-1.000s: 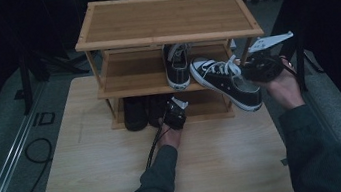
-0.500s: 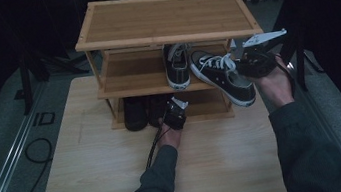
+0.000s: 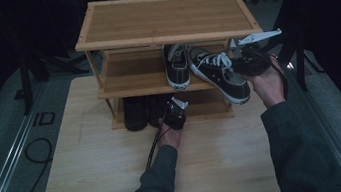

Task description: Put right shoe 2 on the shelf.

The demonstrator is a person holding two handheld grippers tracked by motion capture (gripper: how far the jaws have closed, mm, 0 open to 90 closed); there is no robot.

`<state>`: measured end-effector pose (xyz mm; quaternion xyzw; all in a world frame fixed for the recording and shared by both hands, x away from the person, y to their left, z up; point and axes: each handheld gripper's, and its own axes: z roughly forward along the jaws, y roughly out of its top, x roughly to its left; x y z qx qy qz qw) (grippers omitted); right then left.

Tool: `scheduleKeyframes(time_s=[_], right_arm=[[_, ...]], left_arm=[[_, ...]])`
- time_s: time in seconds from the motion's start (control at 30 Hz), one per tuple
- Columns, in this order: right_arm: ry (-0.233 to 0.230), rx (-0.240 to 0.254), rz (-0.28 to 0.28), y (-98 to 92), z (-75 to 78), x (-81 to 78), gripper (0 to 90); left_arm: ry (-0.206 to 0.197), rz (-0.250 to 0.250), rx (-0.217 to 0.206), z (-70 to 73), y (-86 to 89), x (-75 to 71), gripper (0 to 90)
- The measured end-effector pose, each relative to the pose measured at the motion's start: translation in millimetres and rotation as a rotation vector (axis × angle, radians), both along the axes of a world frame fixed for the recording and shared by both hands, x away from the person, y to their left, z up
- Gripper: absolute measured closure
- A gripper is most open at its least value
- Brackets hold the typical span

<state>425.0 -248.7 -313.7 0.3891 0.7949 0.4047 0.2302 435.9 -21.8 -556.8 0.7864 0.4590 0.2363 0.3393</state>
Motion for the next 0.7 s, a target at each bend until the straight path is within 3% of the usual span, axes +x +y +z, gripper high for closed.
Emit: scheduleKeyframes(time_s=[0.37, 0.7], right_arm=[[0.000, 0.011, -0.035, 6.2, -6.8, 3.9, 87.8], [0.005, -0.020, -0.057, 5.9, -10.5, 4.1, 86.8]], left_arm=[[-0.001, 0.001, 0.000, -0.1, -0.2, -0.1, 89.8], [0.001, -0.001, 0.004, 0.1, 0.1, -0.1, 89.8]])
